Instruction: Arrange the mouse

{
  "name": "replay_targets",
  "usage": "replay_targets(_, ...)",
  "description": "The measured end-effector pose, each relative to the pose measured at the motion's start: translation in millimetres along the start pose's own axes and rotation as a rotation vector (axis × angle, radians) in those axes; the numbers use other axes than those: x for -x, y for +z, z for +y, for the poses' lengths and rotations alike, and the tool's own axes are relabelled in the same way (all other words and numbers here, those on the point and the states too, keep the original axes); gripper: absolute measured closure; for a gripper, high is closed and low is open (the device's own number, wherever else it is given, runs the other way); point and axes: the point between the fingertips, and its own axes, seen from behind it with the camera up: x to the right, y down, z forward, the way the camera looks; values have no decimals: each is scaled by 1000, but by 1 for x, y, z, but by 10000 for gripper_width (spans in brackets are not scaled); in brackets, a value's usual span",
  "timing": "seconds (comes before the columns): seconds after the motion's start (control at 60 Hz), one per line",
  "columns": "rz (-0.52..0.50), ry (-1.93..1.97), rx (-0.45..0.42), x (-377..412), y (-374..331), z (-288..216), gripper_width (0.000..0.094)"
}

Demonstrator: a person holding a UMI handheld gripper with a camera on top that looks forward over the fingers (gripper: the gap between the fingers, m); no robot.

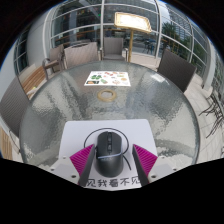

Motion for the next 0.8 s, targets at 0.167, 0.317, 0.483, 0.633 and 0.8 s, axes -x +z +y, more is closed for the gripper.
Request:
replay_targets(0.167,-21,18,-94,-8,-59,-30,108)
replay_targets(0.317,-40,28,-164,-15,-135,-45,79)
replay_targets(0.483,-44,22,-203,-23,-208,-29,84)
replay_targets(0.633,-63,10,-222,-25,-251,-5,85)
replay_targets(0.8,-71,9,-239,-28,-284,16,86)
